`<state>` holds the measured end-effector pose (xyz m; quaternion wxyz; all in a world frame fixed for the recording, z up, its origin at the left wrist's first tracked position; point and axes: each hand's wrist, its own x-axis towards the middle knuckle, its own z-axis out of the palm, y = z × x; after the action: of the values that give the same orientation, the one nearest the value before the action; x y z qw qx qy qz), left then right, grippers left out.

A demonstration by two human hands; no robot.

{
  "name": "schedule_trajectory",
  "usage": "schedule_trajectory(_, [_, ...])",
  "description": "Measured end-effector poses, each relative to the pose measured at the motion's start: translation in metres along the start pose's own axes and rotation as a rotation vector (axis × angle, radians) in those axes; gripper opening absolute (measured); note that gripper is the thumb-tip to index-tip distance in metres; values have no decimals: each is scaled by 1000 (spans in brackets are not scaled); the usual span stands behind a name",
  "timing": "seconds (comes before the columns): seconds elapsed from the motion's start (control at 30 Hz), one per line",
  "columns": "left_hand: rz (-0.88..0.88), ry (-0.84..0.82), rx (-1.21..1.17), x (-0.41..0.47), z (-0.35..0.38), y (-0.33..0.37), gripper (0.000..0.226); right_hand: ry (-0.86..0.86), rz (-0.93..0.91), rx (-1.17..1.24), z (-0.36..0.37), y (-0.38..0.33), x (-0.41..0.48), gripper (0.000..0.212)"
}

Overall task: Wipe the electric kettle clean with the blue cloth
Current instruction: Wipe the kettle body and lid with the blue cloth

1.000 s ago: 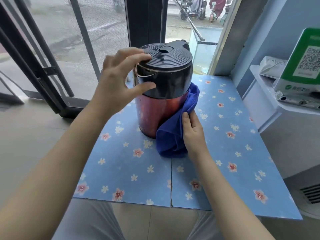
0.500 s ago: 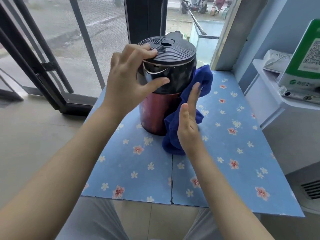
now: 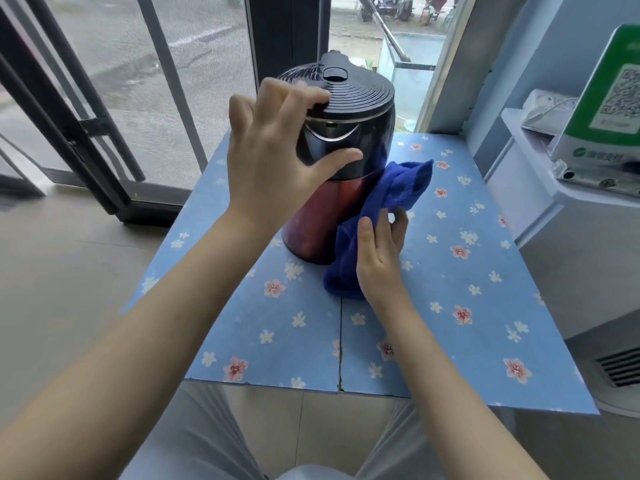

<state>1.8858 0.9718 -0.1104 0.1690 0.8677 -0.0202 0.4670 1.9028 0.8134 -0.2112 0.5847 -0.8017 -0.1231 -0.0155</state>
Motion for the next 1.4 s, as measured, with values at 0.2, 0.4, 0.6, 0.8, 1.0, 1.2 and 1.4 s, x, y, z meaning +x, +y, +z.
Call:
schedule_trajectory(0.2, [146, -155, -100, 11, -16, -30, 73, 35, -183, 101, -8, -19, 5, 66])
schedule_trajectory(0.4, [115, -205, -191, 12, -8, -32, 71, 48, -215, 0, -1, -13, 6, 61])
schedule_trajectory(0.6, [69, -168, -145, 14, -4, -21, 75, 240, -201, 113, 6, -17, 1, 59])
schedule_trajectory(0.8, [43, -136, -123, 14, 1, -13, 77, 361, -270, 210, -7, -28, 19, 41])
schedule_trajectory(1.0, [75, -92, -82, 16, 3, -8, 67, 283, -278, 335, -2, -42, 29, 64])
schedule_trajectory(1.2, [75, -32, -5, 15, 4, -3, 68, 222, -221, 276, 3, -30, 17, 62])
schedule_trajectory(1.4, [67, 1, -64, 13, -1, -8, 60, 208, -99, 325, 9, -5, 10, 55])
